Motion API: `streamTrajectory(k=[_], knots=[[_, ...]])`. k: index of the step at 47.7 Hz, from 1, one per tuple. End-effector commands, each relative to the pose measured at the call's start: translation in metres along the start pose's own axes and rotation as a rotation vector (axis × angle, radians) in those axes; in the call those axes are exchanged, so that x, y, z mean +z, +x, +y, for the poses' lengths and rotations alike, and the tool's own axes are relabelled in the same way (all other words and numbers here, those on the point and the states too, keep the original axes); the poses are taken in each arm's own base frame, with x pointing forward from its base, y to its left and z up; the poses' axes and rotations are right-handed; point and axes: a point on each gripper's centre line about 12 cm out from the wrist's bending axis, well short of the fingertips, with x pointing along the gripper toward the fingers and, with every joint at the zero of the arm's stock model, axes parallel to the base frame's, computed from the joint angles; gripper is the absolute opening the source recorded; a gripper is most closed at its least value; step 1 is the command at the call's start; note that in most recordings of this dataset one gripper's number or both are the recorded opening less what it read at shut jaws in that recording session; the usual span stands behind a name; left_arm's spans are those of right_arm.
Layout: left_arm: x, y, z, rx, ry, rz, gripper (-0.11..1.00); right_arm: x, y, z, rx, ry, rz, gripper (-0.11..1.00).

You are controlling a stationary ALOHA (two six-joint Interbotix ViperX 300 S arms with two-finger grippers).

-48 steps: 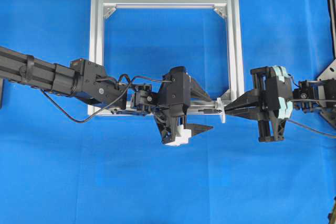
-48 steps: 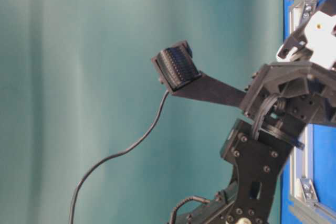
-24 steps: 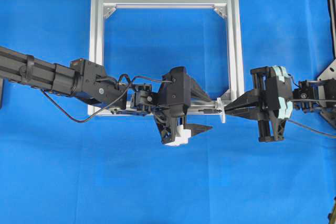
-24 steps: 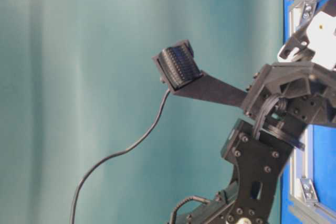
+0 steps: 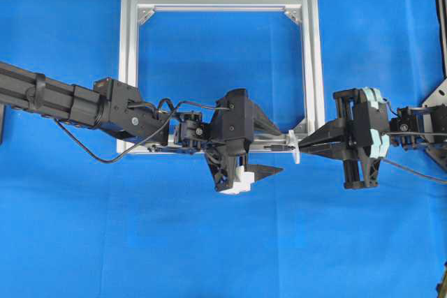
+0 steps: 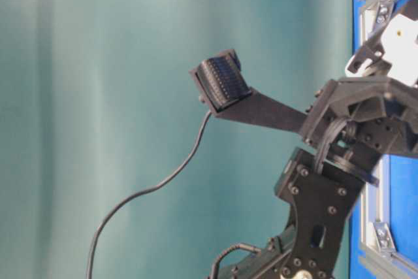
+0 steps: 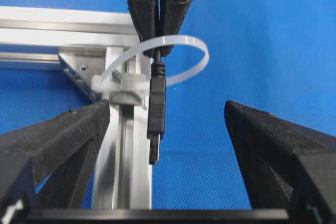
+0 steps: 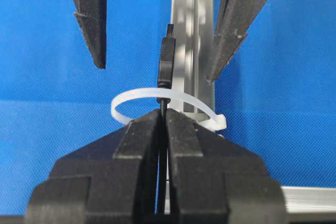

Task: Insert the wire through the string loop located on the right side.
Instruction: 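Close the left gripper on the plug and open the right gripper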

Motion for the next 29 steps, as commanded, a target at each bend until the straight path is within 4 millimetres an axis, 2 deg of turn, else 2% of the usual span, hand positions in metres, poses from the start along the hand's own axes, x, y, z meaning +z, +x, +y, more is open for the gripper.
streamTrajectory(k=[1, 5, 9, 17, 20, 29], knots=[[0.0193, 0.0, -0.0025, -0.007, 0.003, -0.05, 0.84, 0.0074, 0.0013, 0.0015, 0.005, 0.0, -0.027, -0.04], [0.0216, 0.0011, -0.002, -0.006, -0.001, -0.055, 0.81, 0.0067, 0.0011, 0.0009, 0.003, 0.001, -0.024, -0.04], [0.0229, 0.0027, -0.0023, -0.007, -0.001, -0.053, 0.72, 0.0078, 0.0015, 0.0016, 0.004, 0.002, -0.027, -0.04], [0.0212, 0.0057, -0.0004, -0.001, -0.003, -0.008, 0.22, 0.0087, 0.0014, 0.0014, 0.004, 0.001, -0.033, -0.04], [0.0207, 0.006, 0.0019, 0.003, -0.004, 0.006, 0.08, 0.0099, 0.0018, 0.0017, 0.005, 0.001, -0.036, -0.04], [0.0205, 0.0062, 0.0027, 0.005, -0.006, 0.012, 0.08, 0.0109, 0.0022, 0.0024, 0.007, 0.001, -0.039, -0.04]])
